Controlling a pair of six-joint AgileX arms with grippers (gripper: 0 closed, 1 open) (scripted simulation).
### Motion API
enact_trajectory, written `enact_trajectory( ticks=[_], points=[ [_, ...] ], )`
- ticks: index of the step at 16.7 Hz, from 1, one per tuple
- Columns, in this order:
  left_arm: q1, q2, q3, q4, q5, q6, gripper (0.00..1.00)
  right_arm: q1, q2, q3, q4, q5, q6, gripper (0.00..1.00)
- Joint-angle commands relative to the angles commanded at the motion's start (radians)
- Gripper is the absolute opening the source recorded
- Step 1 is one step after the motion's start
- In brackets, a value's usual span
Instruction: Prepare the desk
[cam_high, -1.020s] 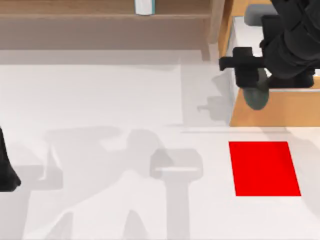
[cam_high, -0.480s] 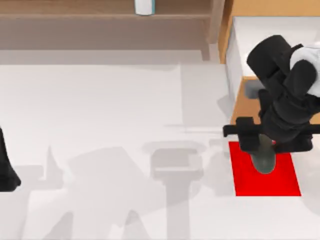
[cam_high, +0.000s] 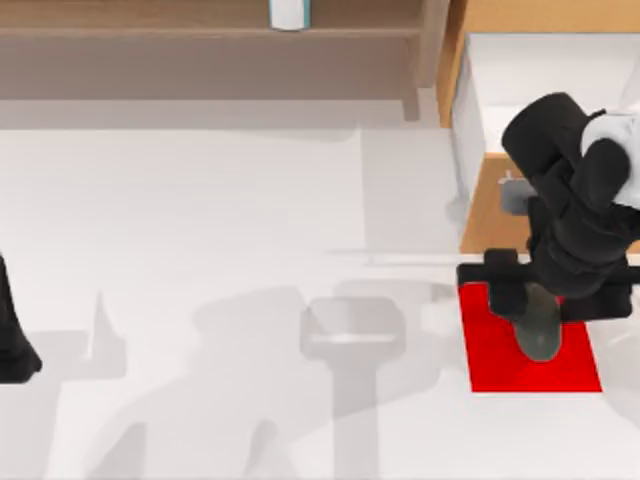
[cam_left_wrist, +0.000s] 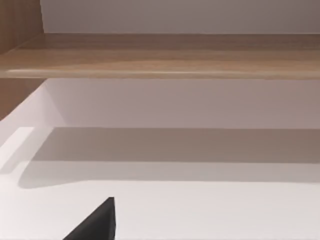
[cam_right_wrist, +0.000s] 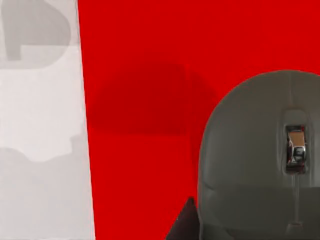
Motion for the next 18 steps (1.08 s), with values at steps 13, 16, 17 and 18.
enact_trajectory(
  ticks=[13,16,17,18],
  points=[
    [0.0,0.0,0.0,0.0,0.0,0.0,1.0,0.021,-0.024,-0.006,-0.002,-0.002,-0.001,0.0],
    [0.0,0.0,0.0,0.0,0.0,0.0,1.0,0.025,-0.031,-0.004,0.001,-0.002,-0.003,0.0],
    [0.0,0.0,0.0,0.0,0.0,0.0,1.0,0.026,-0.033,-0.004,0.003,-0.002,-0.003,0.0],
    [0.0,0.0,0.0,0.0,0.0,0.0,1.0,0.026,-0.034,-0.003,0.004,-0.001,-0.003,0.0]
  ],
)
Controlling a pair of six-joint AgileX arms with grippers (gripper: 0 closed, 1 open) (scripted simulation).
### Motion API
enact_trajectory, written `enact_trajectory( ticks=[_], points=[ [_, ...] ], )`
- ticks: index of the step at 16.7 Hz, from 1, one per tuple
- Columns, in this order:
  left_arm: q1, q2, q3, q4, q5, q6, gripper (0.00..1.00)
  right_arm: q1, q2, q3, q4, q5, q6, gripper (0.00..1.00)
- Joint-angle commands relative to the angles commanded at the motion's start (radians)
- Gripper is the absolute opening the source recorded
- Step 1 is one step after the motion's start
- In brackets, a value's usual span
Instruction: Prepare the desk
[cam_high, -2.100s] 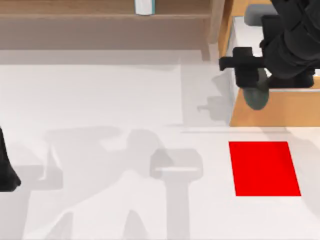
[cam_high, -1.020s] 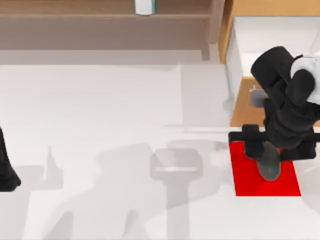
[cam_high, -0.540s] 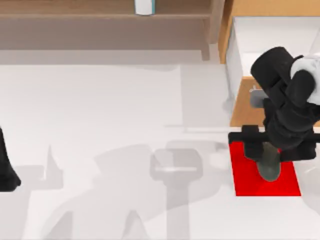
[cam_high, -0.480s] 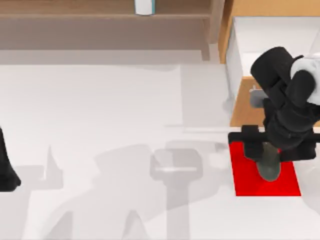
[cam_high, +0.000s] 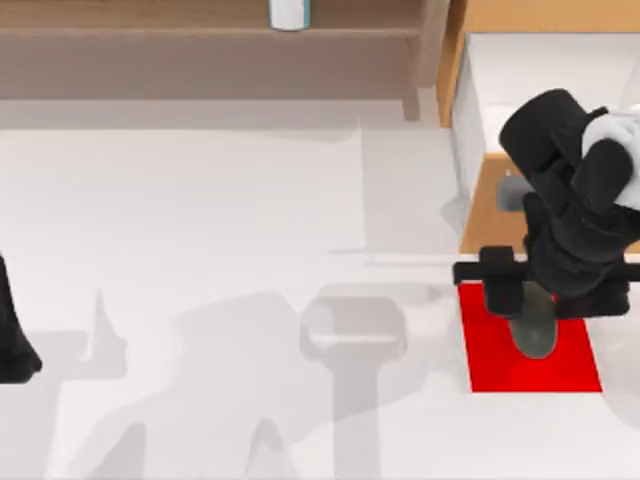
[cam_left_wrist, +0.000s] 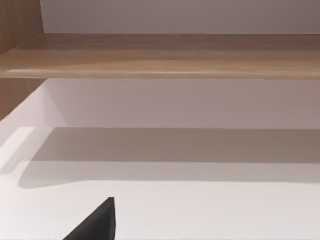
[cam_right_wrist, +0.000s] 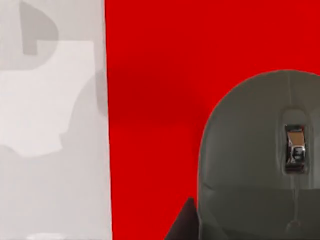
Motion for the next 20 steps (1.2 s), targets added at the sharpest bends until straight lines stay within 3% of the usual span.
enact_trajectory(
  ticks=[19,20],
  points=[
    [0.0,0.0,0.0,0.0,0.0,0.0,1.0,-0.027,0.055,-0.015,0.034,0.001,0.003,0.0],
    [0.0,0.0,0.0,0.0,0.0,0.0,1.0,-0.027,0.055,-0.015,0.034,0.001,0.003,0.08]
  ],
)
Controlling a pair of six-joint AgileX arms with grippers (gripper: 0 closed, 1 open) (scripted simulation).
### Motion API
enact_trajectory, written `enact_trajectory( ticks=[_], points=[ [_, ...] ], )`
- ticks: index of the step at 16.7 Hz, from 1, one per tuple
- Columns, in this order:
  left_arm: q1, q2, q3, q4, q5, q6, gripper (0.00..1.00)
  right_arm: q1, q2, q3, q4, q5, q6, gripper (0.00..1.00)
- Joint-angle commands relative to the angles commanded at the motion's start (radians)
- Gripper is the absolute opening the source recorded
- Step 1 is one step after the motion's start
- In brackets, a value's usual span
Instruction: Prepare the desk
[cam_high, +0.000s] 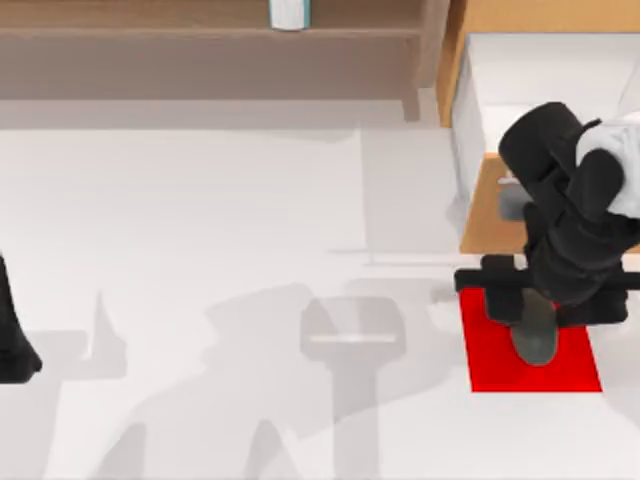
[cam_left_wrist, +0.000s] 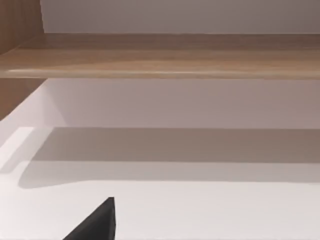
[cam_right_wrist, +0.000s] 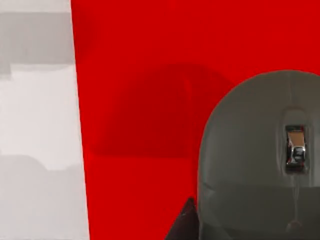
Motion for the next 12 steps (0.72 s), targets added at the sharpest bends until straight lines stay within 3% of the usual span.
enact_trajectory(
  ticks=[12],
  points=[
    [0.0,0.0,0.0,0.0,0.0,0.0,1.0,0.0,0.0,0.0,0.0,0.0,0.0,0.98]
  ],
)
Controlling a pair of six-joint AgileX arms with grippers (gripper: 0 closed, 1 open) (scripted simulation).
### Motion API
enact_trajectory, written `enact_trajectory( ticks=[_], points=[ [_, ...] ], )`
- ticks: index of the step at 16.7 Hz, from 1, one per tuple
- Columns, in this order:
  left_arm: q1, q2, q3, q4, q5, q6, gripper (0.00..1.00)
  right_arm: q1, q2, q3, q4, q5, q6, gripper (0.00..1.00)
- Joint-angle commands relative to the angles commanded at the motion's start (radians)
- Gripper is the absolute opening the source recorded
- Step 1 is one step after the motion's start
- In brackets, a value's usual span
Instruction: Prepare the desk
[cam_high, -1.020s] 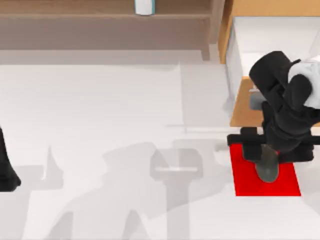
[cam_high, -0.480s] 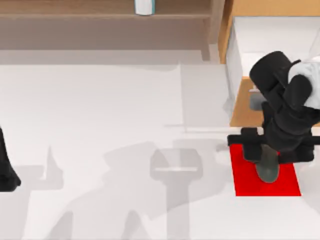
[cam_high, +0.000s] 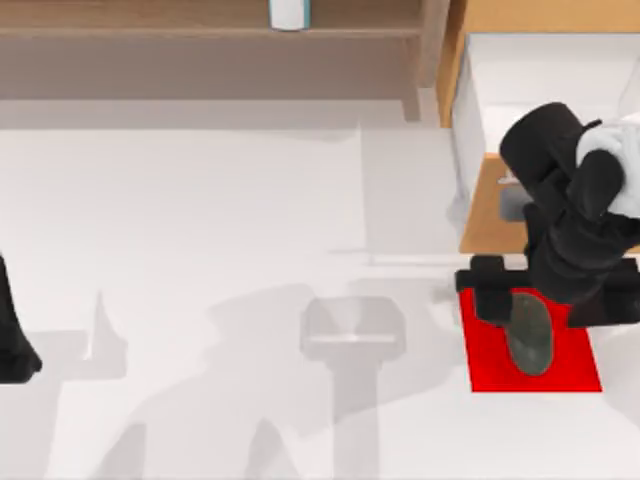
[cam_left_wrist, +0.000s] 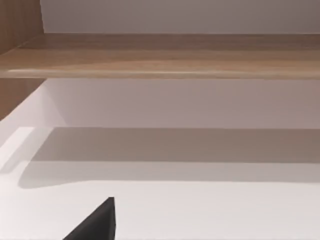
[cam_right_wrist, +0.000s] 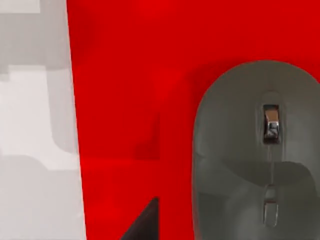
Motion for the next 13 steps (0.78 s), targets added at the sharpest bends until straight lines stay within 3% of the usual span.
enact_trajectory(
  ticks=[13],
  points=[
    [0.0,0.0,0.0,0.0,0.0,0.0,1.0,0.031,-0.03,-0.016,0.056,0.007,-0.053,1.0]
  ],
)
